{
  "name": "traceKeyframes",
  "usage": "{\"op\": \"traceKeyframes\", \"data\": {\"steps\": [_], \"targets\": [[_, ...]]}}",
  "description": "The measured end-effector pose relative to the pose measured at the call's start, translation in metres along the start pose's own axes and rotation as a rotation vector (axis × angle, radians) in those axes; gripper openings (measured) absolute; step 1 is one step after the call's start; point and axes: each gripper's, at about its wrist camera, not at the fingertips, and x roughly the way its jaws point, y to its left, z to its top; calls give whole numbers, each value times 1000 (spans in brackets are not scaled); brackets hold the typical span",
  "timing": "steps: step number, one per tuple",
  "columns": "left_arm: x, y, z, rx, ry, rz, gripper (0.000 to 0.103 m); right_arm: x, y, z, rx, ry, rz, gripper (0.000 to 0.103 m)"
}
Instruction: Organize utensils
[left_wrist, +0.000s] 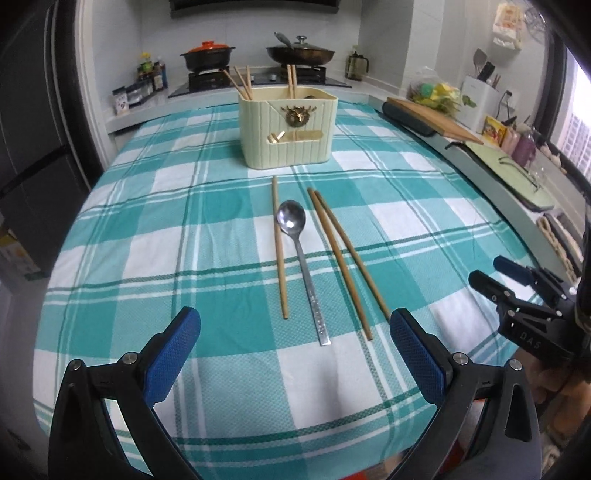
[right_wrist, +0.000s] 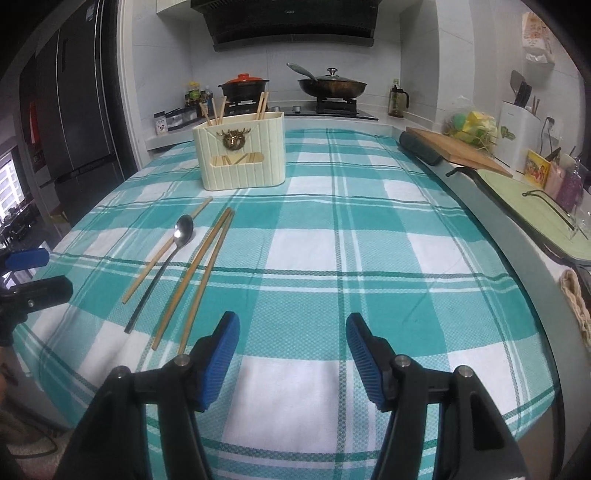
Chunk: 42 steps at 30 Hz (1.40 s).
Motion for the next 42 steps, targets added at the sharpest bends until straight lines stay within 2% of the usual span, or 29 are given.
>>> {"op": "traceKeyframes", "data": {"steps": [2,7,9,21,26,29,30,32,37,42], "targets": [[-2,9,-2,-40,-5,-16,102,-3,-1,-2,11,-1,-7,61],[-6,17,-8,-42,-23,63,102,-11,0,-6,18,0,-11,61],[-8,21,-12,-51,-25,71,102,-15,3,-8,4,-9,-14,61],[3,54,-23,-147,24,156,102,-9,25,-9,-49,-14,23,61],[8,63,-24,-152,18,186,102,-4,12,-10,-1,-21,9,61],[19,68,-25,-155,39,184,102,8,4,-9,25,16,-17,60],[25,70,-24,-160,47,178,102,13,3,-9,32,33,-14,59],[36,71,-18,-166,59,160,102,22,5,-5,30,60,0,44],[66,63,8,-105,75,138,102,40,28,17,-26,87,100,28],[90,56,26,-70,87,128,102,62,49,38,-42,109,154,27]]}}
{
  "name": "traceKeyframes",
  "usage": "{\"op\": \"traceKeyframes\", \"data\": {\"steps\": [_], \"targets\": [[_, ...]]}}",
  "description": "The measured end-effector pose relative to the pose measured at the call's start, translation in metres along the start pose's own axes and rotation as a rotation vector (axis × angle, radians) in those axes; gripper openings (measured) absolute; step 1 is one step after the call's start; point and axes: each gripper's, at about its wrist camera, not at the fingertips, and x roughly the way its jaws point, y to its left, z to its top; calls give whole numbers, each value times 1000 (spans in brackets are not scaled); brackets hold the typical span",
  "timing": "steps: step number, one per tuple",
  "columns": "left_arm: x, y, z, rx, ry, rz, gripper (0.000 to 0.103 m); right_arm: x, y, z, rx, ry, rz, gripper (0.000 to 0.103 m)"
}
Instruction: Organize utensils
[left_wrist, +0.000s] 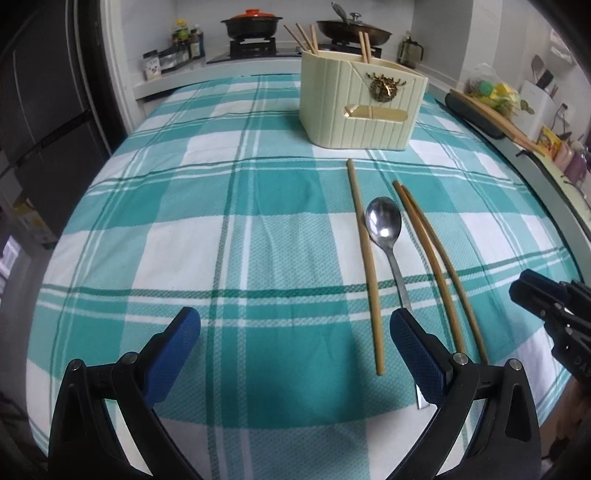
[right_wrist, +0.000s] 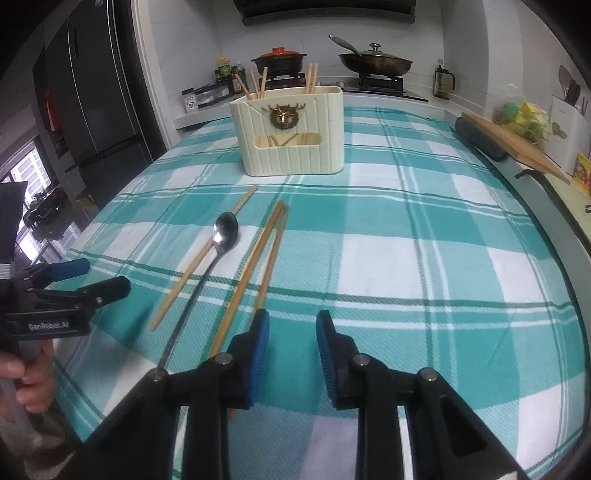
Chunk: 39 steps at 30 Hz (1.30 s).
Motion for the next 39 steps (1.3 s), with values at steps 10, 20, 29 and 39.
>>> {"op": "traceKeyframes", "data": {"steps": [10,20,29,39], "targets": [[30,-16,17,59,27,28,102,30,11,11,-14,56,35,27],[50,-19,16,91,65,70,102,37,16,8,-3,93,76,26],[54,-18,17,86,58,57,99,49,23,6,-39,122,53,25],[39,-28,8,62,39,19,9,51,15,2,-49,90,-65,6]]}}
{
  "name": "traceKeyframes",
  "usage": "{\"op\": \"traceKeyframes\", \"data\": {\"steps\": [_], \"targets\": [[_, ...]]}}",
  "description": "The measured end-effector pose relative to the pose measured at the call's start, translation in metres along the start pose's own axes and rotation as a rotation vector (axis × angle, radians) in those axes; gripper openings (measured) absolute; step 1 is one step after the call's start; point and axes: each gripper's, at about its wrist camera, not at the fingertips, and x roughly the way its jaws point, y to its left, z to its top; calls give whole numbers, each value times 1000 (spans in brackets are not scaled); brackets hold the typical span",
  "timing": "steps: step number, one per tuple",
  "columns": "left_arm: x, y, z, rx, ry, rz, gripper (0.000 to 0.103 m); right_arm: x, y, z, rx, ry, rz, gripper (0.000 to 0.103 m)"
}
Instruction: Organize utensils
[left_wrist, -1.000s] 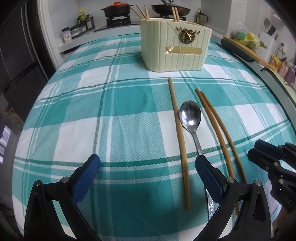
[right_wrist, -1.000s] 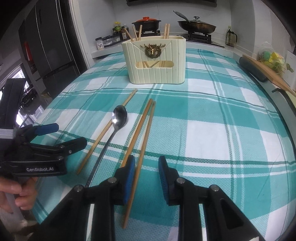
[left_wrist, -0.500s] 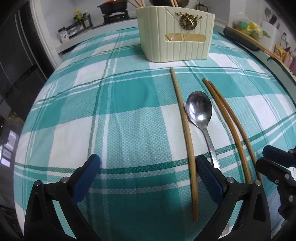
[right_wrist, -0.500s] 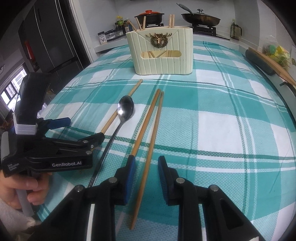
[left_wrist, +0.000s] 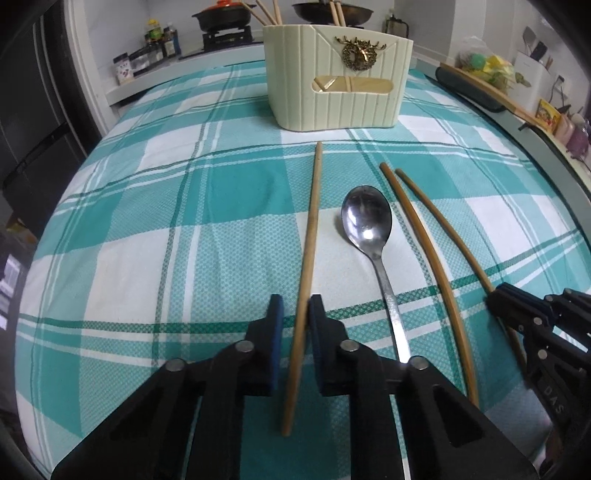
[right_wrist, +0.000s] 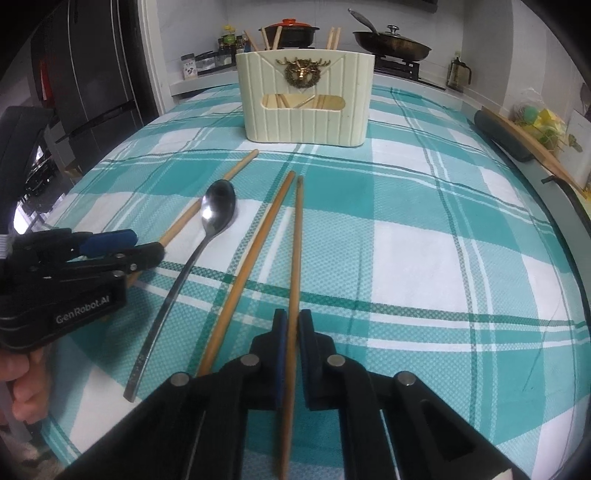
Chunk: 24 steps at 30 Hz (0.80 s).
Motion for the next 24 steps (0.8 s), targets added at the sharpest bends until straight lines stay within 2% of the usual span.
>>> {"op": "traceKeyframes", "data": {"steps": [5,13,14,15,16,17,18,19,20,21,22,24], "targets": [[-13,12,-18,-66,15,-3,8,-10,-23,-11,46,-5,-50,6],[-48,30,-64,-81,48,-24,11,-39,-72,-46,107,-11,-117,6],[-50,32,-66,-87,50,-35,21,-42,-75,-50,109,-11,-121,6],[-53,33,-68,-93,50,-53,40,-45,-77,-53,108,-13,-124,6],[-54,35,-68,-98,47,-72,50,-48,-79,-56,104,-16,-127,6],[-56,36,-67,-103,41,-84,64,-50,-79,-58,98,-18,-129,7],[-57,38,-65,-105,31,-93,67,-50,-78,-59,88,-14,-128,8],[-57,39,-61,-105,29,-93,67,-51,-78,-59,79,-14,-126,15],[-57,40,-57,-107,31,-86,67,-52,-77,-60,74,-17,-122,28],[-57,41,-53,-106,33,-83,67,-54,-77,-59,73,-22,-113,34],[-56,42,-48,-103,33,-84,67,-56,-77,-59,76,-29,-103,37],[-54,43,-40,-101,25,-70,67,-58,-79,-57,85,-35,-93,37]]}}
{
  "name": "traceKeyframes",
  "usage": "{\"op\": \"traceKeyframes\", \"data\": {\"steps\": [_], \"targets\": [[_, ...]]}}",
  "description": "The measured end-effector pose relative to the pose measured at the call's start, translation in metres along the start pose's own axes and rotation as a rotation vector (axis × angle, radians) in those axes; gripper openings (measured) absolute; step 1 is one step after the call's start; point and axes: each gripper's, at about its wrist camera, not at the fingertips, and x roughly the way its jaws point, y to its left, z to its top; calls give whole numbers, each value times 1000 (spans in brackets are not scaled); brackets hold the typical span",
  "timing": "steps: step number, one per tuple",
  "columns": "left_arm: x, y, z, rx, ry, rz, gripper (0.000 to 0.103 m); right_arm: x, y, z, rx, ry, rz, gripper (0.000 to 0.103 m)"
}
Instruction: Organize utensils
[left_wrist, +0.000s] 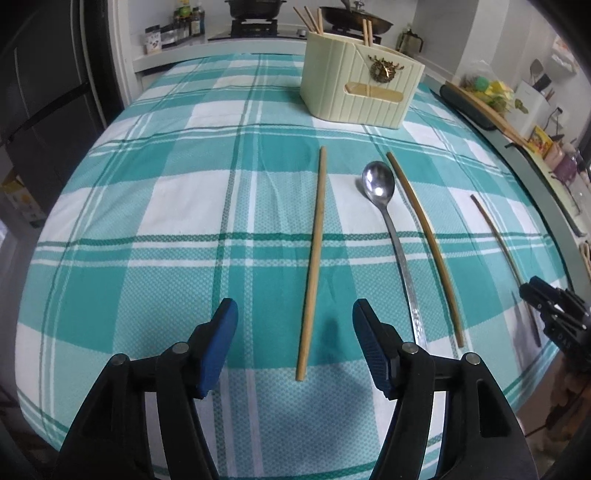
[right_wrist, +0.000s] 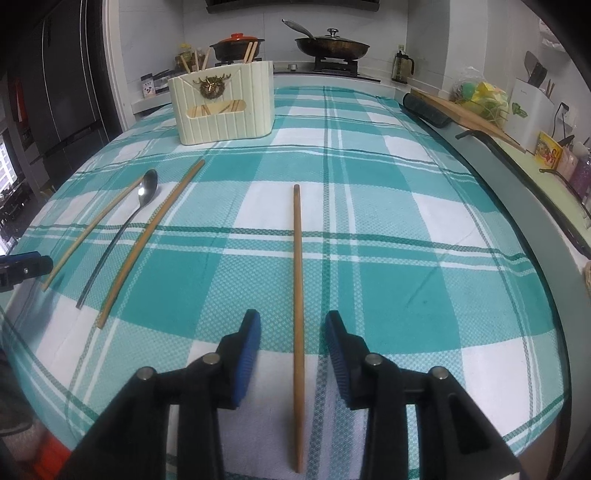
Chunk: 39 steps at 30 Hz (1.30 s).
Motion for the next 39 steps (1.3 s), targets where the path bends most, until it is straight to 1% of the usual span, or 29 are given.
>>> {"op": "traceKeyframes", "data": {"steps": [8,11,15,16,18,21,23,25,27,30,32,35,38,39], "targets": [[12,2,13,-2,20,-16,68,-1,-5,4,27,20,26,37],[15,3,16,12,22,-17,69,-1,-8,7,35,27,37,37],[21,7,26,52,46,-26,70,1,-14,19,44,55,71,37],[23,8,29,63,53,-35,71,1,-16,23,44,62,81,37],[28,7,36,89,70,-44,76,2,-18,31,41,80,100,37],[40,1,47,140,93,-39,77,9,-18,45,23,111,120,37],[52,-4,55,168,132,-56,77,19,-15,52,-6,144,118,37],[64,-7,65,175,168,-58,77,30,-10,57,-35,174,106,37],[72,-9,73,176,181,-58,77,40,-4,61,-69,204,105,37],[81,-9,85,160,193,-69,78,51,3,64,-105,221,82,37],[86,-8,90,151,195,-74,83,57,6,64,-112,237,73,37],[90,-9,95,150,204,-74,85,59,7,65,-115,224,60,40],[93,-12,97,161,222,-94,94,60,7,67,-106,218,63,40],[94,-13,97,165,223,-92,95,61,6,68,-105,216,64,41]]}}
